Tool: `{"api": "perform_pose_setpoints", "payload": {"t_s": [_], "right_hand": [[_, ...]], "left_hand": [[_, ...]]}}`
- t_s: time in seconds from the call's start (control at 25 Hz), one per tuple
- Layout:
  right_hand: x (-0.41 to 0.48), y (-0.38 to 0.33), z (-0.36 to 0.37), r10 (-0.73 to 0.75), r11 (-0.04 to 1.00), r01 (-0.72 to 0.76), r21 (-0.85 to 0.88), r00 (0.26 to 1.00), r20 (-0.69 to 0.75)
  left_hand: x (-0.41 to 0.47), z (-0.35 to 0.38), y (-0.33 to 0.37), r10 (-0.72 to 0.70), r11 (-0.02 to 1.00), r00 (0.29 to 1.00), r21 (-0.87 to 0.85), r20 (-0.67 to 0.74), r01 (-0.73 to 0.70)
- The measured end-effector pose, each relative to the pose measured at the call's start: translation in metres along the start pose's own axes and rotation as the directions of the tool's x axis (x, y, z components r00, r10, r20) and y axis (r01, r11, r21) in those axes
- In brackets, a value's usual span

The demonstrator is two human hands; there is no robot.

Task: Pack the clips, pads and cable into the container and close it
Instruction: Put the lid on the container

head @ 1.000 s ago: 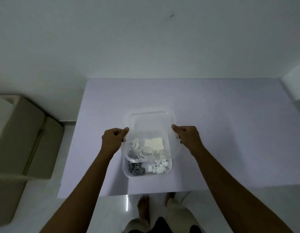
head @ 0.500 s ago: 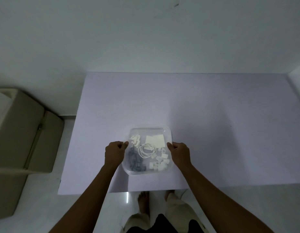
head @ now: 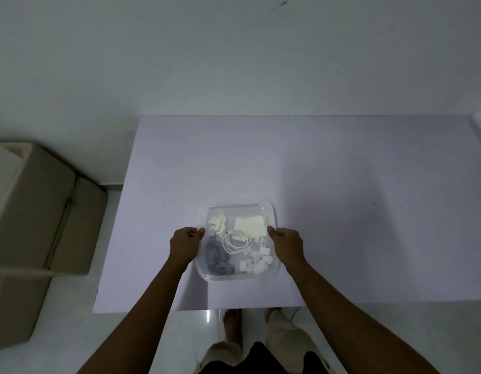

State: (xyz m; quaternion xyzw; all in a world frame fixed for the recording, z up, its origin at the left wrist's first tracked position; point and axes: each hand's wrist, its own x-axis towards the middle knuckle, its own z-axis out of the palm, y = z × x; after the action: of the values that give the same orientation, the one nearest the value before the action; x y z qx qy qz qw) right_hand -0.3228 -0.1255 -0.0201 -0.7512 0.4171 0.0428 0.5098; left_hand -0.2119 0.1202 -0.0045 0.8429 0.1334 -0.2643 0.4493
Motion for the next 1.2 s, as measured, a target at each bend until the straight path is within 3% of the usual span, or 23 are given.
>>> {"api": "perform_pose_setpoints", "payload": {"t_s": [0.12, 0.36, 0.6, 0.8, 0.92, 1.2], "right_hand": [[0.026, 0.0, -0.02, 0.078, 0.99, -0.078, 0.115, 0.997, 0.009], [0.091, -0.001, -0.098, 0.12, 0.963, -0.102, 0.248, 0.991, -0.055], [0.182, 0.005, -0.194, 0.151, 0.953, -0.104, 0.285, 0.977, -0.148], [0.266, -0.006, -0.258, 0.128, 0.951, -0.063, 0.304, 0.971, -0.2], [0.292, -0.024, -0.273, 0.116, 0.955, -0.053, 0.291, 0.972, -0.205], [0.323, -0.043, -0.279, 0.073, 0.972, -0.026, 0.235, 0.978, -0.193]], "left_hand": [[0.006, 0.015, 0.023, 0.028, 0.999, 0.999, -0.041, -0.023, -0.029], [0.032, 0.089, 0.095, 0.101, 0.995, 0.993, -0.032, 0.066, -0.099], [0.08, 0.197, 0.177, 0.106, 0.994, 0.983, -0.027, 0.151, -0.103], [0.119, 0.273, 0.252, 0.175, 0.981, 0.953, 0.042, 0.246, -0.19], [0.135, 0.295, 0.279, 0.188, 0.974, 0.957, 0.084, 0.222, -0.21], [0.155, 0.298, 0.288, 0.093, 0.994, 0.969, 0.041, 0.228, -0.104]]}}
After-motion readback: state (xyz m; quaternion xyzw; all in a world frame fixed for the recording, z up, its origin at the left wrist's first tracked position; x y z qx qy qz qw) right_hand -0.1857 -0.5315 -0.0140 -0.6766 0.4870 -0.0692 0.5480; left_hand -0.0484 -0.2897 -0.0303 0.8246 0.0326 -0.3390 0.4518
